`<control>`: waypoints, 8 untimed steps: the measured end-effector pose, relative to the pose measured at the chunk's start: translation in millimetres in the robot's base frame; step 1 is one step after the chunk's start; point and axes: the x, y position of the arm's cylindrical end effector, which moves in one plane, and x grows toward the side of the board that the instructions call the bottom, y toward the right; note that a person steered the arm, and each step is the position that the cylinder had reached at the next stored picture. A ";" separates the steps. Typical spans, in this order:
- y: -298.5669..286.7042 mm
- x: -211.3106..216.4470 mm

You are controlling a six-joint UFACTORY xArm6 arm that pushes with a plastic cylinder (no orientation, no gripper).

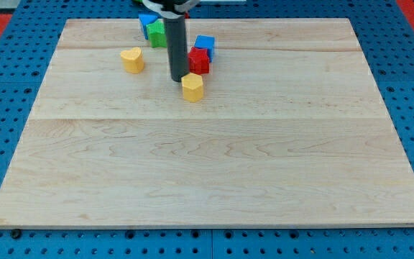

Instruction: Move the yellow hexagon to the bottom center of the board

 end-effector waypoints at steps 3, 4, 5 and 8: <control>16.7 86.2; 21.1 39.2; 31.5 44.6; 59.9 74.2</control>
